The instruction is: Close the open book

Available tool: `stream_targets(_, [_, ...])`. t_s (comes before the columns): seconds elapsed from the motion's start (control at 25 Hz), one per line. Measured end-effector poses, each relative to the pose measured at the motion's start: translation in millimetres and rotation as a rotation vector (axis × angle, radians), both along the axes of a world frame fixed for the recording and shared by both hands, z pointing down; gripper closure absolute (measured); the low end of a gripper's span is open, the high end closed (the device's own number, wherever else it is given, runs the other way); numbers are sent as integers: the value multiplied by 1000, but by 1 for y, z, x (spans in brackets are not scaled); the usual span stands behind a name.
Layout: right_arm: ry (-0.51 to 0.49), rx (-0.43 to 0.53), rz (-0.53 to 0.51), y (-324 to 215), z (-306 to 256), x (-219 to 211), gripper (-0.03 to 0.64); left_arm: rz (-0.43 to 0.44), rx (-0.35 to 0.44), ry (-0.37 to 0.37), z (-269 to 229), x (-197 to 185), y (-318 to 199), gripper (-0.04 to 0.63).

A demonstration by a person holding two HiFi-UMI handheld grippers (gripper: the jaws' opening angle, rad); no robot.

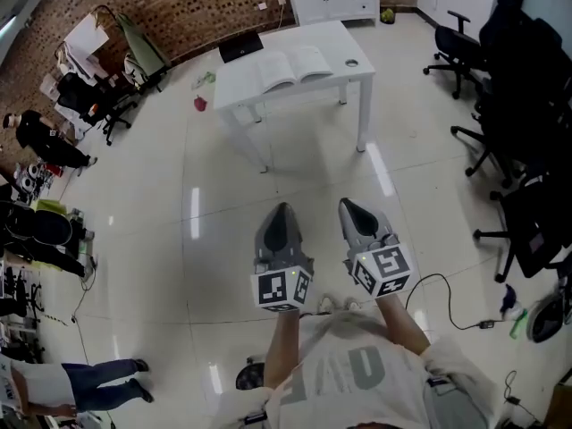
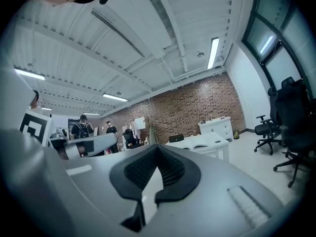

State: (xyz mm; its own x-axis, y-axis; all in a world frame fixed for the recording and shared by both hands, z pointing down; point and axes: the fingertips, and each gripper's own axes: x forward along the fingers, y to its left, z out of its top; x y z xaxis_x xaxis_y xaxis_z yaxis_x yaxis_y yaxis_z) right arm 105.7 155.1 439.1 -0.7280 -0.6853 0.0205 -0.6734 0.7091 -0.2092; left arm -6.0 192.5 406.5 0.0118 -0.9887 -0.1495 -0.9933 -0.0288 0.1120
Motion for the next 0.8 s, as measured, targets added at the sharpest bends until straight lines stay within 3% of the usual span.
stream_targets(0.28, [34,2,-34,0,2,-23,615,-28,-84,9,13,-27,-8,584])
stream_targets(0.44, [60,-55,-48,-3,18,-26,614,-43,-271,22,50,-30,-20,584])
stream_targets(0.52, [61,-95,-51,-5,25,-29,618,-59,-323,46,60,-34,-22,589])
stream_targets(0.8, [37,-137,-39,-8,33,-32,620,-29,-269,77,55,-36,-20,589])
